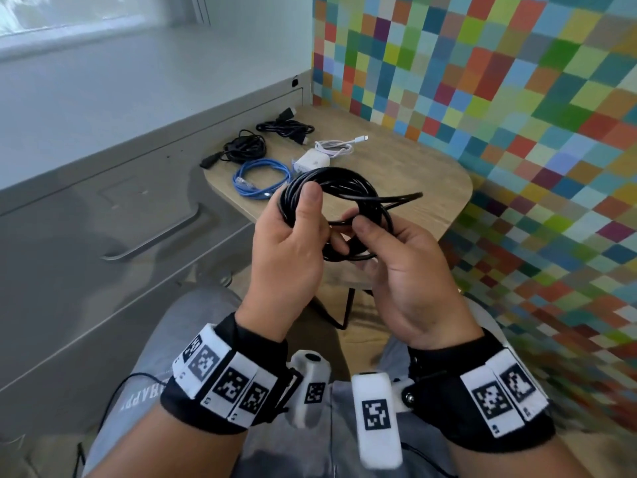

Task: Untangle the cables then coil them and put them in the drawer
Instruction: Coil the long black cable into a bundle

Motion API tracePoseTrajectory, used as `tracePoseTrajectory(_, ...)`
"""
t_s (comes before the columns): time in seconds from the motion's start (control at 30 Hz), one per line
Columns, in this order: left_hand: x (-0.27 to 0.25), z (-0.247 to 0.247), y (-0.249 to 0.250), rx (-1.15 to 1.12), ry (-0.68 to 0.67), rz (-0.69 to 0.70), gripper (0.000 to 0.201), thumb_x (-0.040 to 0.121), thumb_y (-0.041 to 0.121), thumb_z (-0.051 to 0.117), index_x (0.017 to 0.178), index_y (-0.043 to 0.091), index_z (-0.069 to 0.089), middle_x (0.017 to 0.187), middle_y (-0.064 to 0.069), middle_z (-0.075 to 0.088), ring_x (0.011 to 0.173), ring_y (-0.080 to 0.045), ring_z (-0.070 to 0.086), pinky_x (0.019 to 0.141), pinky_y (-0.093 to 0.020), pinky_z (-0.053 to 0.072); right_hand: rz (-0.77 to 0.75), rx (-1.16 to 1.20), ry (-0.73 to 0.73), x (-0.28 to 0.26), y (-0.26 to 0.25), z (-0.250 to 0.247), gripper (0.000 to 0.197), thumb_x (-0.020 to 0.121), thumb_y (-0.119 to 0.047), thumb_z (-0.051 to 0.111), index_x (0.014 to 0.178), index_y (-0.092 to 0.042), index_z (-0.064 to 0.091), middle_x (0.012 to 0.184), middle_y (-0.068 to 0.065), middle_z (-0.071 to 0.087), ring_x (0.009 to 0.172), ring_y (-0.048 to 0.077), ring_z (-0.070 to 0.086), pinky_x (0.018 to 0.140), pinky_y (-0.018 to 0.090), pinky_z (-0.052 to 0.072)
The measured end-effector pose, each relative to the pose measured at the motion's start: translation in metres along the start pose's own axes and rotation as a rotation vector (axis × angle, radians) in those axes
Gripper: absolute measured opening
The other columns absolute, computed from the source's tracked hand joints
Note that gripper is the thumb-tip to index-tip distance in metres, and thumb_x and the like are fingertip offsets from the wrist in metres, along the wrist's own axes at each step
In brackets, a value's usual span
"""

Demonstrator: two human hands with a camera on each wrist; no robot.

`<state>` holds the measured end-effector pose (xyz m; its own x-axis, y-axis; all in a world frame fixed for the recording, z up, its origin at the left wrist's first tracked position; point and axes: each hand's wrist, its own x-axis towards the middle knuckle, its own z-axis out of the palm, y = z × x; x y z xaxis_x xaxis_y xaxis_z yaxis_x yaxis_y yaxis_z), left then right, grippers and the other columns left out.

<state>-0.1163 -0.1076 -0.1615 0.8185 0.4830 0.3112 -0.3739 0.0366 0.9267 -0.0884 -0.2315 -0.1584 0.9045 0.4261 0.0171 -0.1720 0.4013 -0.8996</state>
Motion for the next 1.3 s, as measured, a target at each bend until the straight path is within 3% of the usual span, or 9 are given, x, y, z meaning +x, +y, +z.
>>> tracePoseTrajectory(0.13, 0.004, -0.011, -0.016, 0.257, 0.056, 0.121, 0.034, 0.106, 0.045, 0.043, 0.082, 0.028, 0.059, 0.077, 0.009, 0.060, 0.076, -0.007, 0.062, 0.075, -0.027, 0.048, -0.008, -0.071, -0.012, 0.000, 0.001, -0.001, 0.017, 0.090, -0.028, 0.068, 0.091, -0.013, 0.077, 0.102, 0.013, 0.074, 0.108, 0.028, 0.069, 0.110, 0.049, 0.048)
tracePoseTrajectory(0.27, 0.005, -0.020, -0.026, 0.440, 0.089, 0.173, 0.046, 0.102, 0.052, 0.040, 0.088, 0.016, 0.064, 0.095, 0.005, 0.049, 0.090, 0.002, 0.050, 0.084, -0.012, 0.040, 0.070, -0.097, -0.133, -0.005, 0.000, 0.005, 0.024, 0.096, -0.026, 0.066, 0.075, -0.025, 0.079, 0.125, 0.042, 0.058, 0.127, 0.046, 0.057, 0.118, 0.058, 0.039)
tracePoseTrajectory(0.37, 0.001, -0.020, -0.021, 0.482, 0.081, 0.240, 0.040, 0.101, 0.065, 0.037, 0.088, 0.033, 0.058, 0.092, 0.002, 0.055, 0.086, -0.006, 0.056, 0.079, -0.020, 0.044, 0.119, -0.073, -0.203, -0.004, 0.000, 0.000, 0.034, 0.085, -0.010, 0.076, 0.103, 0.016, 0.067, 0.132, 0.038, 0.059, 0.130, 0.035, 0.061, 0.116, 0.048, 0.045)
tracePoseTrajectory(0.47, 0.001, -0.022, -0.011, 0.490, 0.099, 0.309, 0.046, 0.101, 0.064, 0.038, 0.092, 0.024, 0.059, 0.089, -0.010, 0.062, 0.082, -0.019, 0.060, 0.074, -0.030, 0.048, -0.005, -0.346, -0.135, -0.004, 0.000, 0.000, 0.016, 0.081, -0.004, 0.080, 0.079, -0.009, 0.065, 0.102, 0.027, 0.064, 0.108, 0.023, 0.067, 0.100, 0.036, 0.052)
tracePoseTrajectory(0.57, 0.000, -0.022, -0.006, 0.506, 0.127, 0.360, 0.056, 0.102, 0.059, 0.042, 0.095, 0.006, 0.060, 0.088, -0.014, 0.063, 0.081, -0.027, 0.060, 0.074, -0.040, 0.050, -0.118, -0.469, 0.009, -0.003, 0.003, 0.001, 0.026, 0.090, 0.003, 0.073, 0.105, -0.018, 0.073, 0.102, 0.002, 0.074, 0.101, 0.008, 0.070, 0.087, 0.030, 0.058)
tracePoseTrajectory(0.7, -0.003, -0.021, -0.001, 0.543, 0.121, 0.413, 0.059, 0.102, 0.056, 0.044, 0.092, 0.000, 0.059, 0.084, -0.014, 0.059, 0.076, -0.029, 0.057, 0.069, -0.042, 0.048, -0.119, -0.413, 0.138, -0.003, 0.005, 0.002, 0.034, 0.093, 0.003, 0.066, 0.119, -0.019, 0.066, 0.098, 0.011, 0.069, 0.083, 0.021, 0.070, 0.073, 0.043, 0.063)
tracePoseTrajectory(0.93, 0.017, -0.042, 0.006, 0.413, 0.311, 0.205, 0.024, 0.105, 0.041, 0.052, 0.092, 0.022, 0.057, 0.081, 0.014, 0.057, 0.075, 0.007, 0.053, 0.073, -0.011, 0.041, 0.102, -0.278, -0.013, -0.004, -0.006, -0.012, 0.018, 0.086, 0.008, 0.071, 0.097, -0.005, 0.076, 0.082, 0.014, 0.073, 0.073, 0.027, 0.072, 0.071, 0.040, 0.066)
tracePoseTrajectory(1.13, 0.018, -0.039, 0.009, 0.123, 0.334, 0.050, 0.038, 0.095, 0.060, 0.054, 0.092, 0.024, 0.068, 0.092, -0.006, 0.070, 0.088, -0.032, 0.065, 0.089, -0.059, 0.054, 0.140, -0.814, -0.226, 0.003, -0.029, -0.026, 0.019, 0.086, -0.005, 0.080, 0.095, -0.022, 0.082, 0.080, -0.009, 0.079, 0.071, 0.000, 0.070, 0.070, 0.013, 0.053)
tracePoseTrajectory(1.3, 0.013, -0.020, 0.013, -0.112, 0.316, -0.135, 0.036, 0.105, 0.048, 0.050, 0.106, 0.017, 0.068, 0.095, -0.005, 0.072, 0.089, -0.028, 0.069, 0.078, -0.048, 0.060, -0.023, -0.831, -0.040, 0.001, 0.000, -0.015, 0.014, 0.095, -0.013, 0.073, 0.090, -0.025, 0.077, 0.077, -0.007, 0.075, 0.056, 0.006, 0.054, 0.058, 0.026, 0.049)
